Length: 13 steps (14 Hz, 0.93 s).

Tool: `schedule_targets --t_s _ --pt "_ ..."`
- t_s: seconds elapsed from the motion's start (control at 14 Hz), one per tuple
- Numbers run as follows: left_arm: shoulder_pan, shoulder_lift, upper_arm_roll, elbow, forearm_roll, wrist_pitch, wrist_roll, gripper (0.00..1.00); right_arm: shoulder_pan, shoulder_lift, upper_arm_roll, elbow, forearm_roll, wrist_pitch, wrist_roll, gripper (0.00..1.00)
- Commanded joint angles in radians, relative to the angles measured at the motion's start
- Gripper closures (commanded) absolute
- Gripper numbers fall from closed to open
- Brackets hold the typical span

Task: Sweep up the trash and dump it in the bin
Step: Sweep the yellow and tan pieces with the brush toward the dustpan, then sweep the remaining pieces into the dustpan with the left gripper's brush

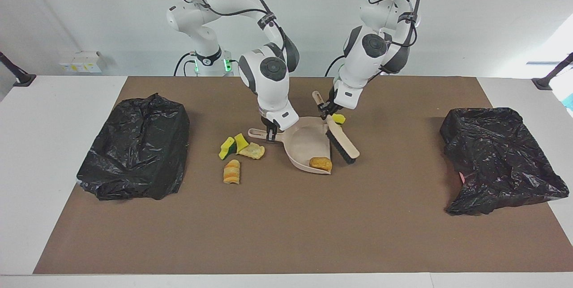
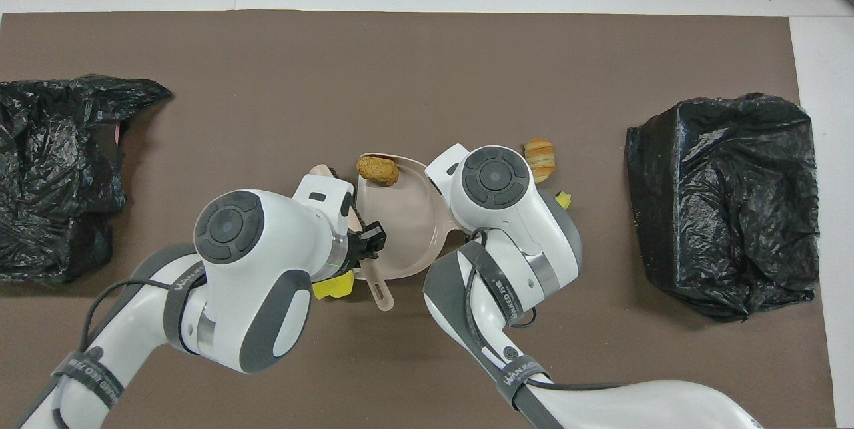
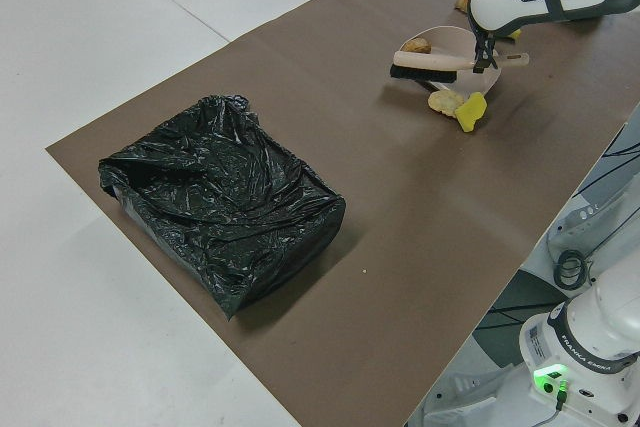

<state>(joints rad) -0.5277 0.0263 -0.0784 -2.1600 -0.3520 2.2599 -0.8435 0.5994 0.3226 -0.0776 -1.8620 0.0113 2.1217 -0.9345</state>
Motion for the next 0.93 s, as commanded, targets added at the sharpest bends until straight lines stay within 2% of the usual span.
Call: schedule_targets --t_s 0.0,0.21,0.43,0.64,0.85 --pt "-0.035 0.027 0.005 0.049 -0.068 0.029 0.001 1.00 -0.018 0.004 0.004 -0.006 -0.028 0.001 -0.010 1.00" --pt "-0.028 0.029 -0.011 0.095 -0.061 0.000 -0.009 1.00 -0.018 0.004 0.004 -0.006 -0.028 0.001 -0.010 1.00" --pt "0.008 -0.028 0.003 0.088 -0.021 -0.184 -0.008 1.00 -0.038 -0.010 0.001 0.000 -0.056 -0.023 -0.108 1.00" --pt "0.046 -0.092 0.003 0.046 0.089 -0.333 -0.002 1.00 -0.064 -0.039 -0.001 0.000 -0.057 -0.060 -0.226 1.00" --pt "0.060 -0.196 0.003 -0.065 0.136 -0.375 0.009 1.00 -0.056 -0.076 -0.001 0.000 -0.076 -0.138 -0.242 1.00"
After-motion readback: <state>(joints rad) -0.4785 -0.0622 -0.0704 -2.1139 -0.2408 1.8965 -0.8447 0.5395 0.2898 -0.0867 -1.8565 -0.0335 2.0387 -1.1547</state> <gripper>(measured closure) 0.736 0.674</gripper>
